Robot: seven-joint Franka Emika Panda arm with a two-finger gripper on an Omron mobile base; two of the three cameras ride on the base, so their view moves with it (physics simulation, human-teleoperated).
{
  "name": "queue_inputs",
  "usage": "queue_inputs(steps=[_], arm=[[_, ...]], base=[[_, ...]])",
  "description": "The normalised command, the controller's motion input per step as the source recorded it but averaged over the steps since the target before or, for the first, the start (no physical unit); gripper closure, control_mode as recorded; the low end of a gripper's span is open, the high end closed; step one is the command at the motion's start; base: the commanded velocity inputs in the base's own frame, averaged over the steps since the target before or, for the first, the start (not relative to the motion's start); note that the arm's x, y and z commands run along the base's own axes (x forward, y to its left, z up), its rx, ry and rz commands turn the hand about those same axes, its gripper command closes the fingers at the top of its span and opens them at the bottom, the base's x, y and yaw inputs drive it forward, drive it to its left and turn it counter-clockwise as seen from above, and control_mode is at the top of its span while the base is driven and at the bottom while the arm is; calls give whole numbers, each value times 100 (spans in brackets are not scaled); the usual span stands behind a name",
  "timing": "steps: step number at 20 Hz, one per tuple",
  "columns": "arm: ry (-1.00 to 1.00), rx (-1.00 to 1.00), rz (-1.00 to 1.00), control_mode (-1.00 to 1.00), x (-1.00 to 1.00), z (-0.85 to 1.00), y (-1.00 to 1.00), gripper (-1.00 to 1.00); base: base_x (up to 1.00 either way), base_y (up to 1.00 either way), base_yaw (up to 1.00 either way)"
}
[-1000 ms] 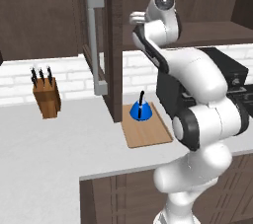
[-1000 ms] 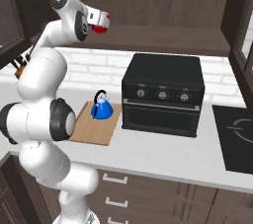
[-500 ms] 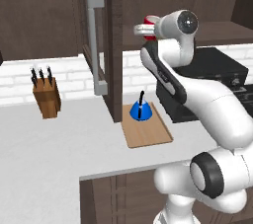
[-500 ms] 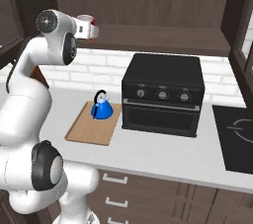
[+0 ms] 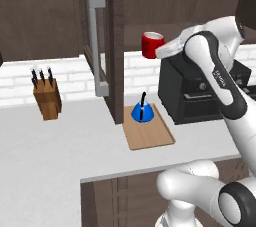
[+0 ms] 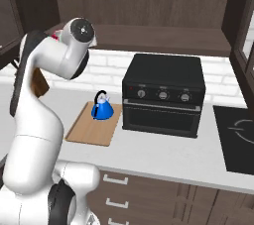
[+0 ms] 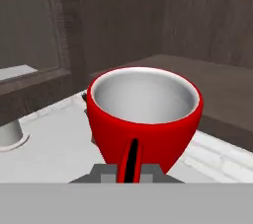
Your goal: Pick the kettle from the counter and place it on the tray. Then pick the mug from the cabinet and place it on the tray. Then close the cabinet doors.
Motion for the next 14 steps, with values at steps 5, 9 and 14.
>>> queue_inputs(steps=[5,9,14], arm=[[9,-16,35,-100,-64,-27,-3,100],[0,-14,14,-100,-36,-71,0,100],[-4,-5,1,-100,-17,-99,0,100]], base=[[0,0,0],[0,0,0],[0,0,0]])
